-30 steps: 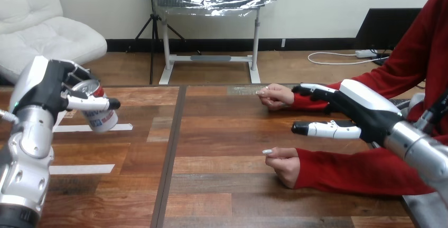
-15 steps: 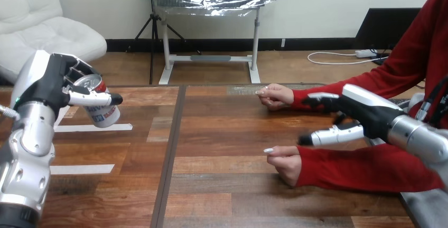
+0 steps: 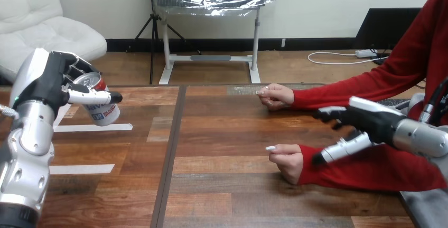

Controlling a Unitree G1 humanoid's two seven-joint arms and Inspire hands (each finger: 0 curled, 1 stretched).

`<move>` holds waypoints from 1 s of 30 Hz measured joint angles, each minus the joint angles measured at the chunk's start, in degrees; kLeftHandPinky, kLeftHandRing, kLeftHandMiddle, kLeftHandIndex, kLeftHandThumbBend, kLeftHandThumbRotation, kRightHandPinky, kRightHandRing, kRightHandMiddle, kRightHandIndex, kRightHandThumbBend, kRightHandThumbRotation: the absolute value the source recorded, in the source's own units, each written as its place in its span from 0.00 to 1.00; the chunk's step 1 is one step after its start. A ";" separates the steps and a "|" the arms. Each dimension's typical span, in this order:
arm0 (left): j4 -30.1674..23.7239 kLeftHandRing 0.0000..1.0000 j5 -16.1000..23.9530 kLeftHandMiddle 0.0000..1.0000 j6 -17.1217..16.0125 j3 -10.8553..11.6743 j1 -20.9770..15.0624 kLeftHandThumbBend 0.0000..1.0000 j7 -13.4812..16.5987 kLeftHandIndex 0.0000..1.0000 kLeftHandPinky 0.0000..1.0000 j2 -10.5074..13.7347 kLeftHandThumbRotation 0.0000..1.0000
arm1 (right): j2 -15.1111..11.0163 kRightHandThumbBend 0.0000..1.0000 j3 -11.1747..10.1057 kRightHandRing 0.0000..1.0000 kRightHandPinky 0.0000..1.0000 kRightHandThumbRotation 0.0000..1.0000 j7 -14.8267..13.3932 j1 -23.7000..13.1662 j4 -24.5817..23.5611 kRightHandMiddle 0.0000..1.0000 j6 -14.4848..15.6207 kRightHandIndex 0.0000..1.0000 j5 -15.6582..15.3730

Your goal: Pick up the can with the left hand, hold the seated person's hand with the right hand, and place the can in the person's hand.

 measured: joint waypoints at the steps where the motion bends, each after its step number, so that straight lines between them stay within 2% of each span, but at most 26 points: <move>1: 0.00 0.42 -0.02 0.45 0.00 0.04 0.00 0.80 0.00 0.46 0.38 0.00 0.00 | -0.03 1.00 0.15 0.90 0.76 0.44 0.48 -0.10 0.13 0.95 0.46 0.97 0.00; 3: 0.00 0.42 -0.07 0.45 -0.02 0.13 0.00 0.80 0.00 0.46 0.39 0.00 0.00 | -0.05 1.00 0.48 0.81 0.65 0.44 1.41 -0.28 0.44 0.88 1.35 0.96 -0.01; 7: 0.00 0.42 -0.07 0.45 -0.24 0.18 0.00 0.80 -0.03 0.46 0.38 0.00 0.00 | -0.13 1.00 0.93 0.66 0.49 0.43 2.52 -0.32 0.90 0.76 1.90 0.96 0.01; 10: 0.00 0.42 -0.19 0.45 -0.43 0.20 0.00 0.80 -0.18 0.46 0.38 0.00 0.00 | -0.15 1.00 1.21 0.67 0.48 0.42 3.58 -0.33 1.01 0.77 2.39 0.96 0.02; 12: 0.00 0.42 -0.37 0.45 -0.46 0.23 0.00 0.80 -0.37 0.46 0.38 0.00 0.00 | -0.15 1.00 1.24 0.58 0.41 0.42 3.75 -0.44 1.01 0.69 2.50 0.96 0.11; 13: 0.00 0.42 -0.39 0.45 -0.46 0.23 0.00 0.80 -0.42 0.46 0.38 0.00 0.00 | -0.17 1.00 1.24 0.58 0.41 0.42 3.90 -0.58 1.01 0.69 2.57 0.96 0.14; 14: 0.00 0.42 -0.39 0.45 -0.46 0.23 0.00 0.81 -0.45 0.46 0.38 -0.01 0.00 | -0.21 1.00 1.24 0.47 0.34 0.42 4.14 -0.74 1.01 0.58 2.61 0.96 0.14; 16: 0.00 0.41 -0.41 0.45 -0.46 0.23 0.00 0.81 -0.52 0.46 0.38 -0.04 0.00 | -0.32 1.00 1.38 0.40 0.28 0.42 4.81 -1.11 1.01 0.51 2.78 0.96 0.13; 19: 0.00 0.42 -0.52 0.45 -0.45 0.23 0.00 0.80 -0.71 0.46 0.38 -0.05 0.00 | -0.44 1.00 1.64 0.39 0.27 0.42 5.68 -1.59 1.01 0.51 3.20 0.96 0.12; 21: 0.00 0.41 -0.57 0.45 -0.49 0.23 0.00 0.82 -0.85 0.46 0.37 -0.05 0.00 | -0.51 1.00 1.75 0.33 0.21 0.42 6.20 -1.83 1.01 0.43 3.49 0.96 0.12; 22: 0.00 0.41 -0.56 0.45 -0.63 0.23 0.00 0.82 -0.85 0.46 0.37 -0.05 0.00 | -0.55 1.00 1.82 0.33 0.21 0.42 6.35 -1.91 1.00 0.43 3.57 0.96 0.12; 23: 0.02 0.41 -0.53 0.45 -0.84 0.23 0.01 0.82 -0.85 0.46 0.38 -0.05 0.00 | -0.61 1.00 1.87 0.39 0.24 0.41 6.44 -1.95 1.00 0.50 3.58 0.96 0.12; 25: 0.02 0.41 -0.57 0.45 -1.22 0.23 0.02 0.82 -0.86 0.46 0.38 -0.05 0.00 | -0.71 1.00 1.99 0.43 0.26 0.41 6.58 -2.03 1.00 0.54 3.68 0.96 0.12; 26: 0.02 0.41 -0.61 0.45 -1.34 0.23 0.02 0.82 -0.86 0.46 0.38 -0.05 0.00 | -0.73 1.00 2.08 0.51 0.30 0.41 6.70 -2.08 1.00 0.63 3.76 0.97 0.12; 28: 0.02 0.41 -0.77 0.45 -1.40 0.28 0.00 0.81 -0.94 0.47 0.38 -0.05 0.00 | -0.73 1.00 2.20 0.66 0.45 0.40 6.96 -2.17 1.00 0.75 4.04 0.97 0.13; 30: 0.02 0.41 -0.81 0.45 -1.40 0.39 -0.02 0.81 -1.07 0.47 0.38 -0.05 0.00 | -0.73 1.00 2.45 0.73 0.54 0.41 7.22 -2.29 1.00 0.81 4.33 0.97 0.13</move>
